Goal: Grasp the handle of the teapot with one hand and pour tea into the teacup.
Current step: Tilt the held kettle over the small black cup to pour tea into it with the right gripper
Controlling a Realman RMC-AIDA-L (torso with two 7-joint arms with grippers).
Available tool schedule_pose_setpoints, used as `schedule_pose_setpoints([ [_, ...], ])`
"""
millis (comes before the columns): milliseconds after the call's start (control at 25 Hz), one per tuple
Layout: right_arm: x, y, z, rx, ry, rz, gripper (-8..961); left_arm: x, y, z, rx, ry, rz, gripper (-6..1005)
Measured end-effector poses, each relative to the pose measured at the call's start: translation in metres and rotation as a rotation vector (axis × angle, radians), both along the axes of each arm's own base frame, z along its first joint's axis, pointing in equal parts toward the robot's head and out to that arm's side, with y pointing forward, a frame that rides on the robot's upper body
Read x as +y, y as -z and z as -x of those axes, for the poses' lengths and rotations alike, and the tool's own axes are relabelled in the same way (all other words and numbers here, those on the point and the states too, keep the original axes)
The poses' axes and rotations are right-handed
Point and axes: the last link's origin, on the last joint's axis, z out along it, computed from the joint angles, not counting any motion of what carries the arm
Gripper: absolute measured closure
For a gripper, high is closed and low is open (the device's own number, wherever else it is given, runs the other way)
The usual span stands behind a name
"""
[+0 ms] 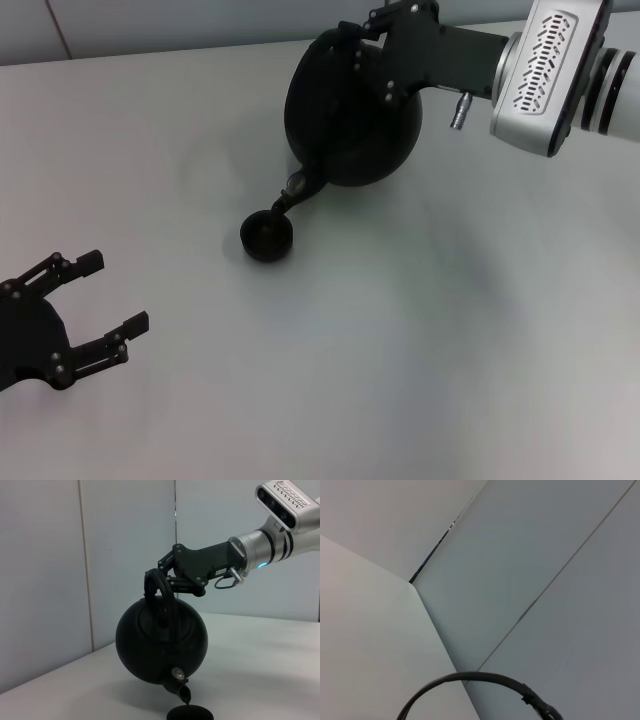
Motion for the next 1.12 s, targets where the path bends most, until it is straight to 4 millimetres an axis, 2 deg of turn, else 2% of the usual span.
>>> schedule_pose_setpoints([
  [440,-0.001,0.004,0.002,-0.003,-0.008,0.017,864,0.000,0.000,0.000,0.000,0.000,-0.001,136],
  [640,-0.001,-0.004,0.003,0.125,0.060,0.012,863,0.000,0.000,0.000,-0.001,-0.002,-0.001,137],
  [1120,-0.007,-0.015,-0.014,0.392,0.283,0.062,861,0.000,0.000,0.000,0.002,0.000,-0.003,137],
])
